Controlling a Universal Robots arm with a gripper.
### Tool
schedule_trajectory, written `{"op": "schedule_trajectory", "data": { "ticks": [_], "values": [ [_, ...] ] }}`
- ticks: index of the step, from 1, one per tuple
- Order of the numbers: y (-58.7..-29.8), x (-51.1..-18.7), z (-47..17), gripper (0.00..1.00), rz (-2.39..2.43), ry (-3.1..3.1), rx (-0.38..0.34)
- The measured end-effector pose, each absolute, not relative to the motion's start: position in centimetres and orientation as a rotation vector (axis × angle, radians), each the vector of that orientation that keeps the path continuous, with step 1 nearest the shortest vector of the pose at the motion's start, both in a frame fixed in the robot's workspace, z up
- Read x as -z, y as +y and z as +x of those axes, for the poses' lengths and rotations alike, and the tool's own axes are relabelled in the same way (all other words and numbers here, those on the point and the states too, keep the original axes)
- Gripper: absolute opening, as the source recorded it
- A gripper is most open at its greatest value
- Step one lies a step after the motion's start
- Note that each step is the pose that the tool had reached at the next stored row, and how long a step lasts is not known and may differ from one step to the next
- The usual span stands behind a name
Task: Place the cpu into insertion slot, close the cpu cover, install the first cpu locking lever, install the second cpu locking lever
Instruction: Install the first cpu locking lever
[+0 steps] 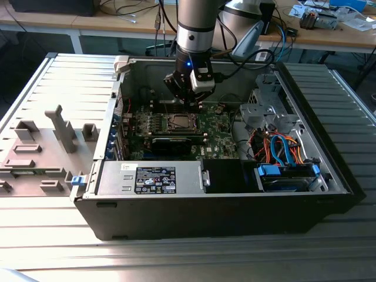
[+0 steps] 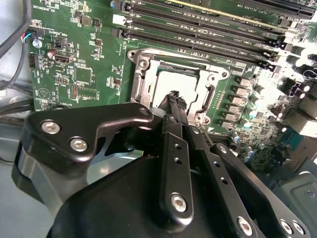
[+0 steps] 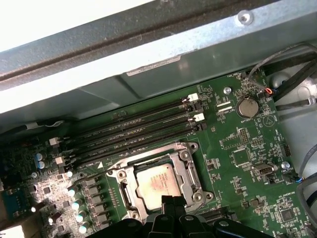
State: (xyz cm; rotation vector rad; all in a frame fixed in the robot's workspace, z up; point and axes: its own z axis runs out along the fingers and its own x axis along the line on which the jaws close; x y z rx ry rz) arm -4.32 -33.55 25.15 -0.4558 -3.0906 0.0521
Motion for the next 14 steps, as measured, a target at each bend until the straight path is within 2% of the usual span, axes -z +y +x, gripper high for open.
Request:
{"op": "schedule_trajectory", "data": {
  "ticks": [14],
  "values": [
    [-33.55,-25.15,-4.32,0.11,-0.429,-3.095,-0.052]
  ]
}}
